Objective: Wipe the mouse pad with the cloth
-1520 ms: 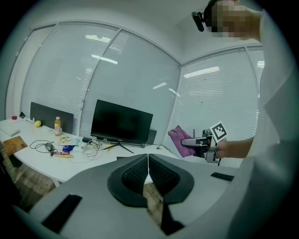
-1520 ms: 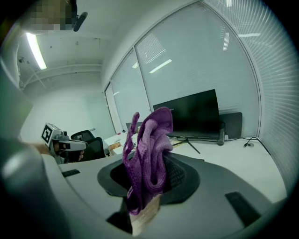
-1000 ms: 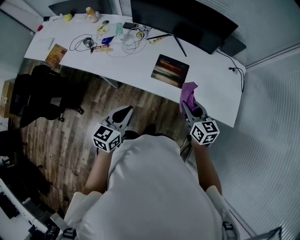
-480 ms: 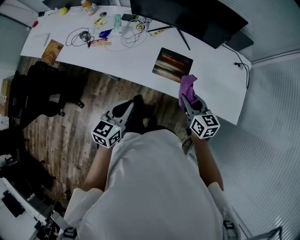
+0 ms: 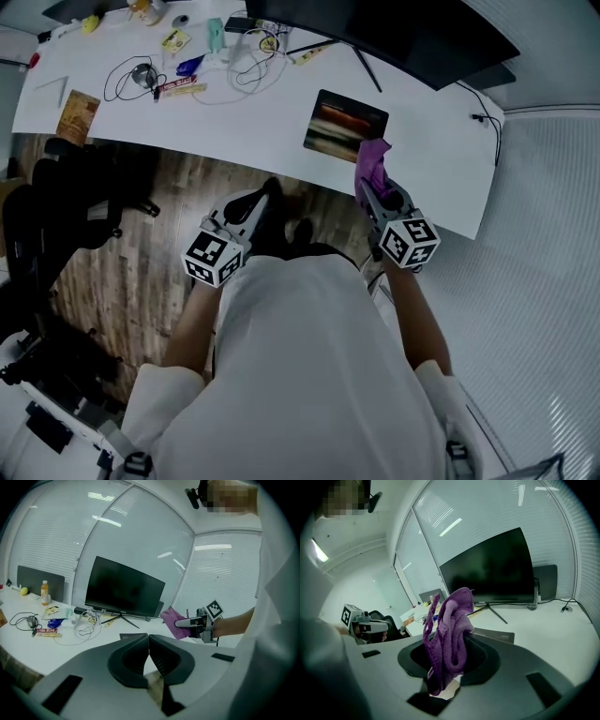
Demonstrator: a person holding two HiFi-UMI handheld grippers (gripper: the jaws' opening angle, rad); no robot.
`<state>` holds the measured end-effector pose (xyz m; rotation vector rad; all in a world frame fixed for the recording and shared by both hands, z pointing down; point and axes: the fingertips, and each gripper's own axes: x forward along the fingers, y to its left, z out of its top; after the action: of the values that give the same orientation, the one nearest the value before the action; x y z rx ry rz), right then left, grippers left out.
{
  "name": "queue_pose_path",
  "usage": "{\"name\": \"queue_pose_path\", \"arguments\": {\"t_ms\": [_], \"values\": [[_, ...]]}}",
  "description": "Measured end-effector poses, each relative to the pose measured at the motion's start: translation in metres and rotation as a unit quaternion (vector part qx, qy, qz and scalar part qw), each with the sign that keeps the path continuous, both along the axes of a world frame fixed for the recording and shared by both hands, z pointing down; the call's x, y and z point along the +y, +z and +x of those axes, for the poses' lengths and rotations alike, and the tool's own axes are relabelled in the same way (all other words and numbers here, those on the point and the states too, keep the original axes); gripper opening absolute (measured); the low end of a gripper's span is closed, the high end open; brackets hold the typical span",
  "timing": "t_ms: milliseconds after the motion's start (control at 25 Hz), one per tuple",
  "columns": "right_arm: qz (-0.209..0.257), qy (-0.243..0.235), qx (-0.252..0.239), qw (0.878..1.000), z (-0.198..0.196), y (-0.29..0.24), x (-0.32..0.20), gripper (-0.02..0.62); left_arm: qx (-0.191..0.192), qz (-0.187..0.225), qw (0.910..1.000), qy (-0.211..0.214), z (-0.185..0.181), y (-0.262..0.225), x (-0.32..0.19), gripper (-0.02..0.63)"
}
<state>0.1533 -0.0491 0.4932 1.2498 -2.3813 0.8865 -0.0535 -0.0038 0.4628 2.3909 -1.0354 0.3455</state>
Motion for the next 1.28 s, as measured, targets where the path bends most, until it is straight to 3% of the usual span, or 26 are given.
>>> {"name": "queue_pose_path", "arguments": {"t_ms": [800, 1280], "values": [[-0.110, 0.041, 0.028, 0.993, -0.080, 0.135, -0.072, 0.140, 0.013, -0.075, 0.9942, 0.076, -0.050, 0.081, -0.082, 0.020], [-0.161, 0.050, 0.017, 0.986, -0.106, 0.201, -0.096, 0.140, 0.007, -0.108, 0.9927, 0.053, -0.063, 0.105, -0.100, 0.020]]}}
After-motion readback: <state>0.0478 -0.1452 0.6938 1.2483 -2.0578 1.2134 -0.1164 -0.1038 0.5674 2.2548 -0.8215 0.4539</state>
